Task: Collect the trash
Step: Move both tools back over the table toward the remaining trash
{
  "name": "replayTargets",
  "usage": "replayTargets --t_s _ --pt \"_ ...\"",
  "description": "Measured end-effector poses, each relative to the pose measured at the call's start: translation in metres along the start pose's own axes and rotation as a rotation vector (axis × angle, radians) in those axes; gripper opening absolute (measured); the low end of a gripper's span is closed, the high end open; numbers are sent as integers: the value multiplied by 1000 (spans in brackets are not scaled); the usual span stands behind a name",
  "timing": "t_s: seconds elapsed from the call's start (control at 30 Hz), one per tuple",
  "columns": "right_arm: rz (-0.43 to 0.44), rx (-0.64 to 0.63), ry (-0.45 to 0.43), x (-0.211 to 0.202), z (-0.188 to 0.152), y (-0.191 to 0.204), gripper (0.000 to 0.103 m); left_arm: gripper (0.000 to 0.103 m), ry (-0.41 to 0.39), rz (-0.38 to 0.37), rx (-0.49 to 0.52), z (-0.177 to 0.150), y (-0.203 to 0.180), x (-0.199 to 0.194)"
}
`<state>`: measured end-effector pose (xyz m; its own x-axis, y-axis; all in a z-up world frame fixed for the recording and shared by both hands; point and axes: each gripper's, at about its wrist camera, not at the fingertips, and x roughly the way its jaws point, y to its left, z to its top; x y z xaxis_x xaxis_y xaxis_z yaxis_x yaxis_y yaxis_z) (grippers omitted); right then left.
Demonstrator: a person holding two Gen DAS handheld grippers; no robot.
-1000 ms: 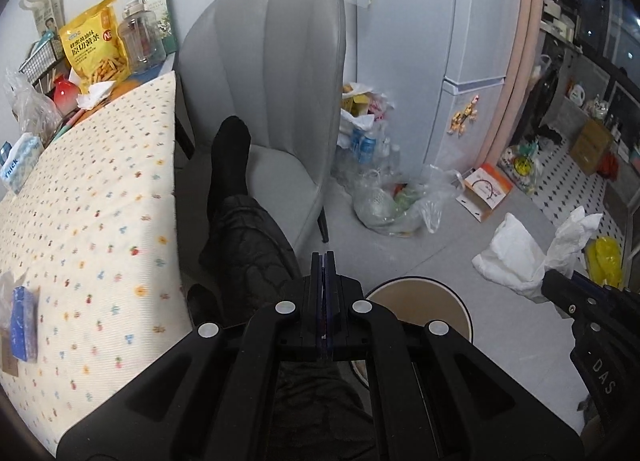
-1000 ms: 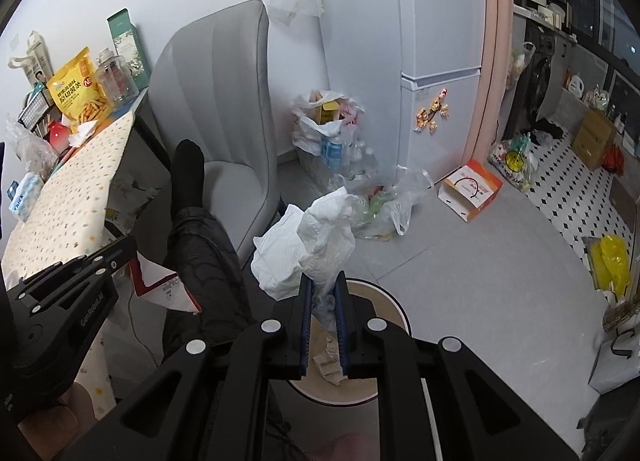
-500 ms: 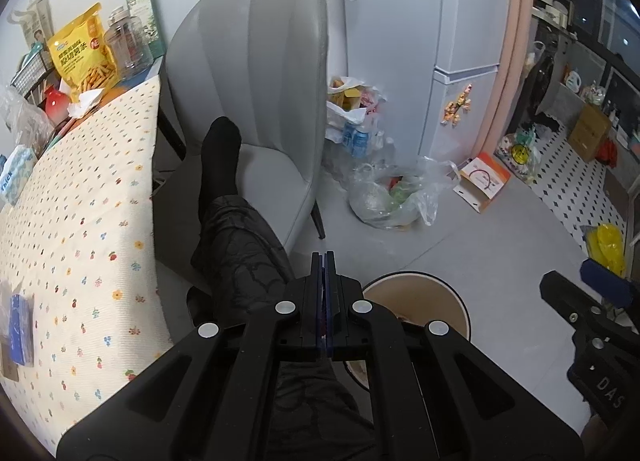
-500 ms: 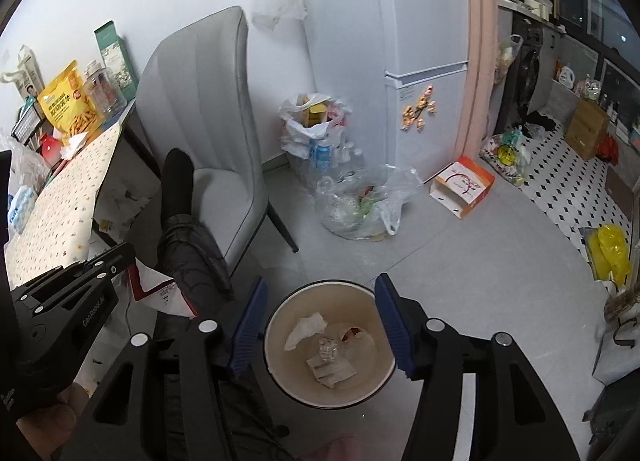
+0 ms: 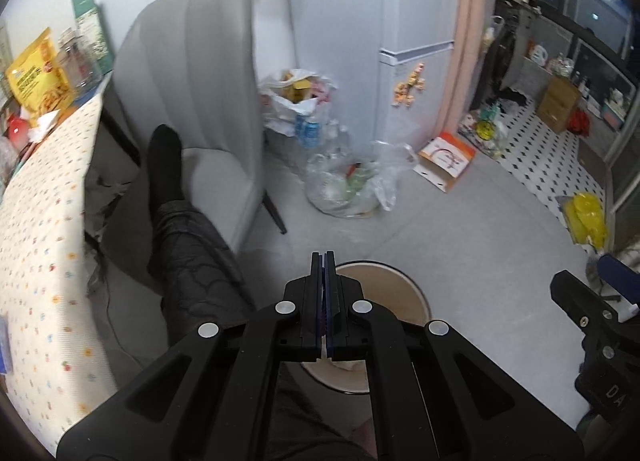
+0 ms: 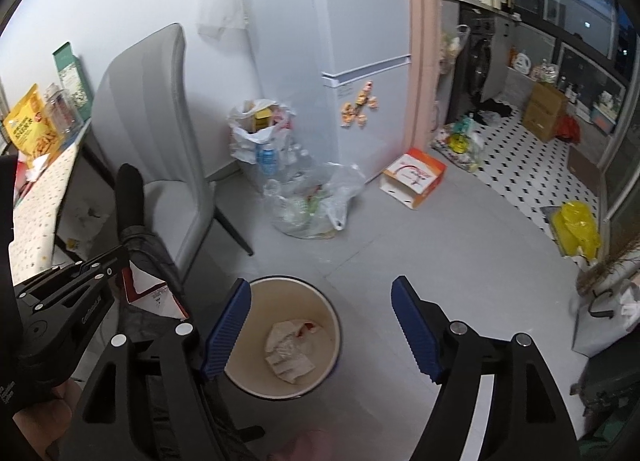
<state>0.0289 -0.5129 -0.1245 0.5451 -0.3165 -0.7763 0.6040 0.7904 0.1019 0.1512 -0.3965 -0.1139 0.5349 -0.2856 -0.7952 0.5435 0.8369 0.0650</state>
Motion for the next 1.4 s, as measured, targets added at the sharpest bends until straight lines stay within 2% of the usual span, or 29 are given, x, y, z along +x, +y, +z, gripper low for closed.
replayTargets --t_s 0.17,0.23,0.3,0.37,0.5,0.63,0.7,0.93,1.17,1.4 --pt "-23 19 -4 -3 -2 -11 73 4 20 -52 -7 0 -14 2" --pt "-26 24 -3 -5 -3 -12 73 14 26 -72 -23 1 -13 0" --pt "-27 22 -4 -6 -4 -12 74 41 13 -77 -34 2 -9 -4" --pt "-26 19 -5 -7 -3 -8 73 53 -15 -58 -47 1 0 -12" --pt "-11 -2 -18 -14 -2 8 74 68 -48 -23 -79 1 21 -25" --pt "3 -47 -40 -28 1 31 75 76 -93 27 -125 1 46 -44" --pt "9 -68 -56 -36 2 44 76 85 -119 46 -147 -1 58 -54" --pt "47 -128 -102 -61 3 84 80 92 -175 106 -202 -13 103 -88" --pt "95 -194 -141 -83 -3 131 94 96 -214 182 -283 -36 158 -117" --pt "168 -257 -166 -102 -13 182 95 97 -231 251 -344 -62 206 -141"
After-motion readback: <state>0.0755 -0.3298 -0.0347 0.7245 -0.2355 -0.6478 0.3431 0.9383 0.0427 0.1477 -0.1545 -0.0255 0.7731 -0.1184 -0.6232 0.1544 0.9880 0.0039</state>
